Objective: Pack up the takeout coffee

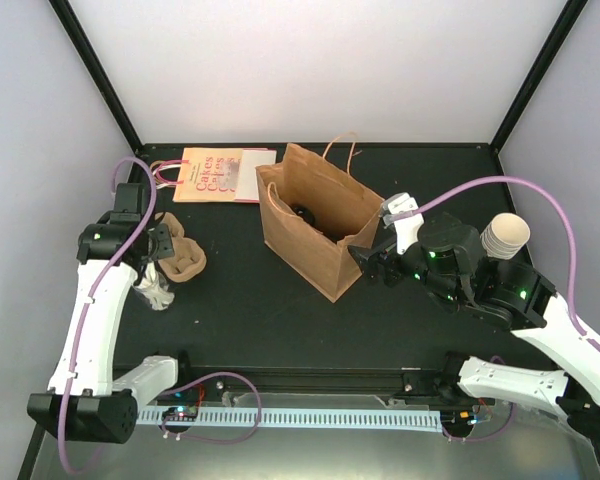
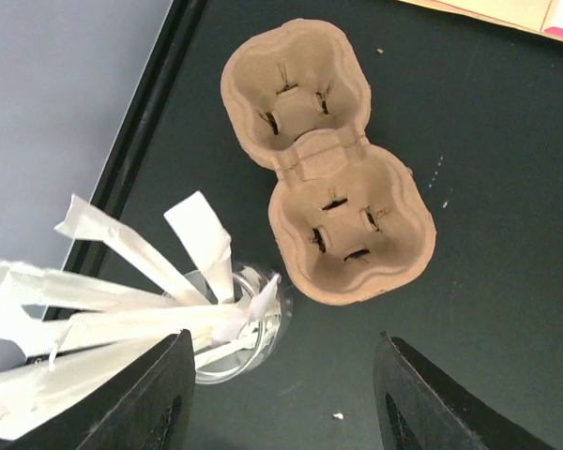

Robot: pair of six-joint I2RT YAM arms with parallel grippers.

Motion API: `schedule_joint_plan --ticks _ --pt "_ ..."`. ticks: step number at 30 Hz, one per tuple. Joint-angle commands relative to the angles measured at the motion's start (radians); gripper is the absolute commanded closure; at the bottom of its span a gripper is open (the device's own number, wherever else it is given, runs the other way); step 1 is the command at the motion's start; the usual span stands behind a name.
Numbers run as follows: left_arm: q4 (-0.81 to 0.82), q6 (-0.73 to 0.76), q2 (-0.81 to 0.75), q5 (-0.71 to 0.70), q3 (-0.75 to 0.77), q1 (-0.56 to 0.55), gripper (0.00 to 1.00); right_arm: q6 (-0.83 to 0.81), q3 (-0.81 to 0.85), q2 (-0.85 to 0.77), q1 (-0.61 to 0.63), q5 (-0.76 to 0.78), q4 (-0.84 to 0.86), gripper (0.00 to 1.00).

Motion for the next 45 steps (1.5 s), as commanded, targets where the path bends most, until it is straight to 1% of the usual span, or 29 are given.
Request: schedule_joint_plan --ticks 1,10,14,17,21,23,32,33,35,38,40,45 --pt "0.054 0.015 0.017 -0.036 0.001 0.016 0.45 -0.011 -0.001 -0.005 -0.004 -0.001 0.006 0.02" --pt "0.071 0.002 0.057 -0.066 -0.012 0.030 0.45 -0.024 0.011 0.008 -0.005 -0.010 0.006 0.02" --pt "0.089 -0.006 0.061 -0.083 -0.034 0.038 0.48 -0.030 0.020 0.015 -0.005 -0.012 0.003 0.02" --pt "0.098 -0.007 0.069 -0.077 -0.044 0.043 0.54 -0.034 0.025 0.017 -0.005 -0.011 0.003 0.02" --pt "0.094 -0.007 0.072 -0.085 -0.037 0.044 0.67 -0.034 0.023 0.016 -0.005 -0.011 0.002 0.02" --pt "0.091 -0.007 0.072 -0.085 -0.033 0.045 0.72 -0.032 0.020 0.014 -0.005 -0.012 0.003 0.02" --pt "0.083 -0.011 0.071 -0.103 -0.035 0.045 0.76 -0.030 0.010 0.002 -0.005 -0.014 0.002 0.02" --pt "0.083 -0.012 0.071 -0.110 -0.036 0.044 0.75 -0.031 0.010 0.001 -0.004 -0.014 0.002 0.02" --pt "0.087 -0.012 0.074 -0.112 -0.039 0.045 0.65 -0.034 0.009 0.001 -0.005 -0.014 0.002 0.02" --pt "0.087 -0.011 0.084 -0.110 -0.039 0.045 0.63 -0.036 0.010 0.001 -0.005 -0.016 0.002 0.02" --pt "0.086 -0.013 0.089 -0.111 -0.039 0.045 0.64 -0.037 0.010 0.000 -0.005 -0.017 0.002 0.02" --pt "0.076 -0.018 0.095 -0.115 -0.031 0.045 0.73 -0.039 0.009 -0.005 -0.005 -0.017 0.001 0.02"
